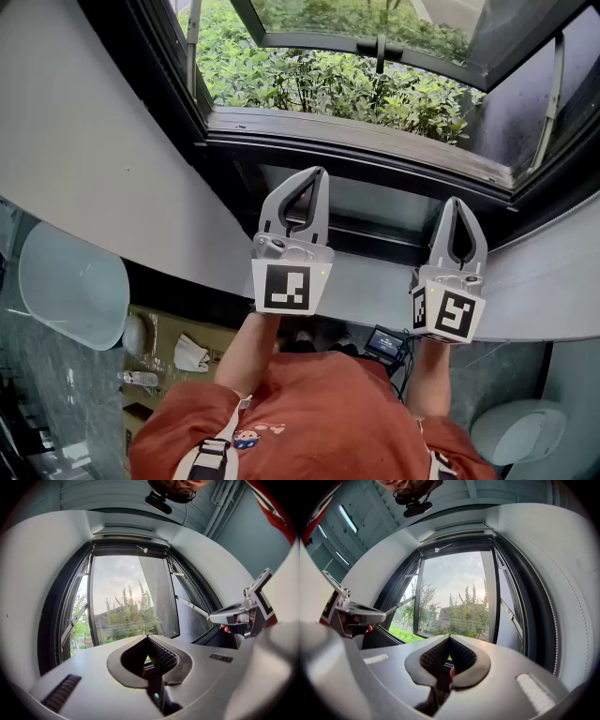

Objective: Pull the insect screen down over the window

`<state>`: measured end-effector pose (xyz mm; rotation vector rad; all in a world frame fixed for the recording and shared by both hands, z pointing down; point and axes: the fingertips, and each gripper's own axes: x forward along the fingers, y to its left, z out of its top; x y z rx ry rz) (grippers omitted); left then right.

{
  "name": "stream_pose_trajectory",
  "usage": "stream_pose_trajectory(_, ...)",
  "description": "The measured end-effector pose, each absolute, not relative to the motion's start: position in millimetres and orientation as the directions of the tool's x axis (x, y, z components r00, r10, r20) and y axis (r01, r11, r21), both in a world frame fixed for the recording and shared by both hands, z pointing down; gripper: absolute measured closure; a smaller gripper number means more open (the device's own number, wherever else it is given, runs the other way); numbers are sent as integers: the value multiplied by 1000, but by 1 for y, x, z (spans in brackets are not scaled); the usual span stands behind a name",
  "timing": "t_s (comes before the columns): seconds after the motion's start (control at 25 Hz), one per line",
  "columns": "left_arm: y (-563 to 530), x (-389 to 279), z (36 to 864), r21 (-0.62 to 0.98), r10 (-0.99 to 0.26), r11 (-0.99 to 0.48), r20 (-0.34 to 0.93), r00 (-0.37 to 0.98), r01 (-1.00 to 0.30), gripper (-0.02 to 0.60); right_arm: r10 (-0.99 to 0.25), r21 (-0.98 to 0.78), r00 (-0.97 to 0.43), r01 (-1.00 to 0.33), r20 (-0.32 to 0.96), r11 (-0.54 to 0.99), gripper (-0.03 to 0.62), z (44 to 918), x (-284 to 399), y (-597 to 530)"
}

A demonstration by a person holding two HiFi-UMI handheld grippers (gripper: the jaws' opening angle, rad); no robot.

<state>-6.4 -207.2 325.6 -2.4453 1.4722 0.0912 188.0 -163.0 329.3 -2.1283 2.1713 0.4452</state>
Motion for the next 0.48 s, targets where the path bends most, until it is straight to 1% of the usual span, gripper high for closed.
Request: stream_pose_trajectory(0.48,-204,-10,324,-213,-862,-426,-198,466,-879,578,-967,144,-34,-990,-253,-3,585,329,194,-161)
